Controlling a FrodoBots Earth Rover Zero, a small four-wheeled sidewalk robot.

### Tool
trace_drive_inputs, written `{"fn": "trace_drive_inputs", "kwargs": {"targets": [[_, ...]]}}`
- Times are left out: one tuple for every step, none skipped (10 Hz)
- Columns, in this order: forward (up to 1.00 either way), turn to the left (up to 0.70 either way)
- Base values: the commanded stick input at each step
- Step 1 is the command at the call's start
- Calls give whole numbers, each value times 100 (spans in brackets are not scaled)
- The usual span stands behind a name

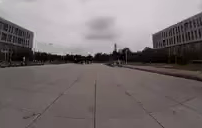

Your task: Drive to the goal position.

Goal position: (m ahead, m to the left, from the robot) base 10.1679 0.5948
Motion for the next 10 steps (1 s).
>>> {"fn": "trace_drive_inputs", "kwargs": {"targets": [[70,1],[70,1],[69,1],[68,1],[68,1],[68,1],[68,1],[68,1],[68,1],[67,1]]}}
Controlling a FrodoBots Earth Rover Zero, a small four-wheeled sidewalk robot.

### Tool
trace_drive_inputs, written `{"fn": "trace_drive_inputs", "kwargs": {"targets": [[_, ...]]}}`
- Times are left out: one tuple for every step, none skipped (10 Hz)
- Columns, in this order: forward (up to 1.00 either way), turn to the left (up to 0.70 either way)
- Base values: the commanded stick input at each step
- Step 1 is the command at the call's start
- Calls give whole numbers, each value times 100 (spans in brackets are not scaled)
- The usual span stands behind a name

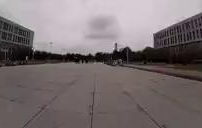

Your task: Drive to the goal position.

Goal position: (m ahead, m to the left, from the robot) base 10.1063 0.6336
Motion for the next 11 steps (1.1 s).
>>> {"fn": "trace_drive_inputs", "kwargs": {"targets": [[67,1],[67,1],[67,1],[67,1],[67,1],[70,1],[70,1],[70,1],[70,1],[70,1],[70,1]]}}
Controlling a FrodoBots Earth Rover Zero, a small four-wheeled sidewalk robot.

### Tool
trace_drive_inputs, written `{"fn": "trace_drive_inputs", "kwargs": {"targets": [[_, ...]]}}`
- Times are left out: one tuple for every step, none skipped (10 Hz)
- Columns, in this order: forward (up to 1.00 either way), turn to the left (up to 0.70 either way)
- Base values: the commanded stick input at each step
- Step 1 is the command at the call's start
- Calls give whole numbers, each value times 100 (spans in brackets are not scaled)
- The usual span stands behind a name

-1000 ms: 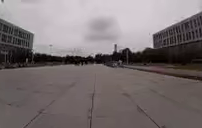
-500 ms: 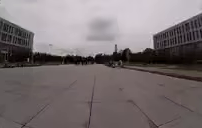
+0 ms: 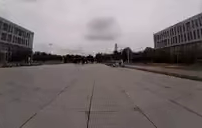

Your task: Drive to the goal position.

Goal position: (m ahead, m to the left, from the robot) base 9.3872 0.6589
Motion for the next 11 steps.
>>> {"fn": "trace_drive_inputs", "kwargs": {"targets": [[70,1],[70,1],[70,1],[70,1],[70,1],[70,1],[70,1],[70,1],[70,1],[70,1],[70,1]]}}
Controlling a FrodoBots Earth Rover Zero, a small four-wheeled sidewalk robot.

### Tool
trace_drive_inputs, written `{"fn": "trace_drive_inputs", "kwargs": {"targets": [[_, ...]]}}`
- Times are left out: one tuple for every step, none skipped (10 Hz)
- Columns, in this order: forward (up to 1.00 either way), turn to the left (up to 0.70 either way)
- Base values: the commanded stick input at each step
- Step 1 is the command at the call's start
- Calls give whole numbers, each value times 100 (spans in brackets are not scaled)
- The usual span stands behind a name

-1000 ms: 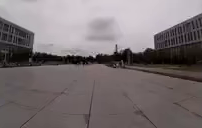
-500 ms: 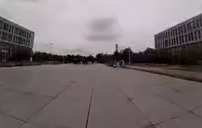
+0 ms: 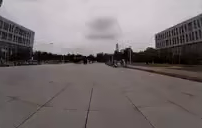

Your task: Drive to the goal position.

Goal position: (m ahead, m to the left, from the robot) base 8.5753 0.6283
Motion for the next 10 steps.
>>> {"fn": "trace_drive_inputs", "kwargs": {"targets": [[70,1],[70,1],[70,1],[70,1],[70,1],[70,1],[70,1],[70,1],[70,1],[70,1]]}}
